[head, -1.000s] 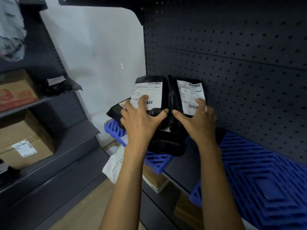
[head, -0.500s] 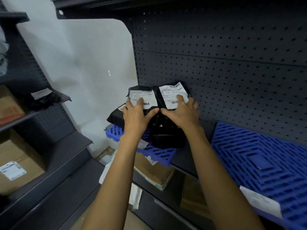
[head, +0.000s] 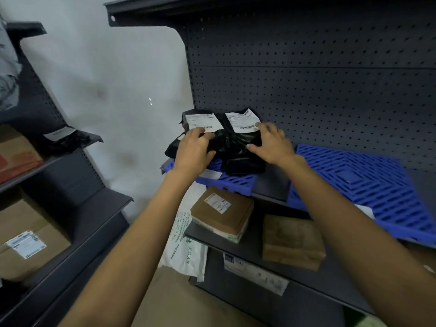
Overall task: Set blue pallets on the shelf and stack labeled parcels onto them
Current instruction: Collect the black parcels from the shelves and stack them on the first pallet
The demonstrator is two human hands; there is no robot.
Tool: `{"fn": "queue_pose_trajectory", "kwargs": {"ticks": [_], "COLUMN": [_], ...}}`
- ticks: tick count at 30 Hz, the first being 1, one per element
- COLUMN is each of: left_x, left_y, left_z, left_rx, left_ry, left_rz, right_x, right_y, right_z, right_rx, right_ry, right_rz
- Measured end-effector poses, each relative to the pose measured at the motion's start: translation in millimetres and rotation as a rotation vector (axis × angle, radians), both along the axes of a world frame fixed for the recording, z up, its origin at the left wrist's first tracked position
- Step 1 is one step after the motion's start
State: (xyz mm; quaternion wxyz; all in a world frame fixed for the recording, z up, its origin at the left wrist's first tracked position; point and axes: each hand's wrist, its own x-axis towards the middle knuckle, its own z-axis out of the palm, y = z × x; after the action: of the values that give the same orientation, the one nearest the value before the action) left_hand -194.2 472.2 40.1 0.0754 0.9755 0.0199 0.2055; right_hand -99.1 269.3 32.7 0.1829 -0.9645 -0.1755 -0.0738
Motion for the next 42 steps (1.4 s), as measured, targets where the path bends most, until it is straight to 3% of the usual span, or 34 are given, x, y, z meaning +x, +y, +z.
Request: {"fn": "queue_pose_trajectory", "kwargs": {"ticks": [9, 21, 35, 42], "left_x": [-19, -46, -225, -295], "left_y": [-115, -349, -684, -812], "left_z": [-15, -22, -64, -86], "left_rx": [0.11, 0.17, 0.12, 0.125], "left_ry": [0.103, 0.118, 0.148, 0.178], "left_rz": [-0.306, -0.685, -1.078, -1.202], "right_x": [-97, -227, -485, -569], "right_y": [-122, -338, -637, -746], "right_z": [-17, -21, -54, -77], "right_rx": [-0.286, -0.339, -0.38, -0.343], "right_ry": [-0.023, 0.029, 0.208, 0.233], "right_rz": [-0.15, -0.539, -0.954, -1.094]}}
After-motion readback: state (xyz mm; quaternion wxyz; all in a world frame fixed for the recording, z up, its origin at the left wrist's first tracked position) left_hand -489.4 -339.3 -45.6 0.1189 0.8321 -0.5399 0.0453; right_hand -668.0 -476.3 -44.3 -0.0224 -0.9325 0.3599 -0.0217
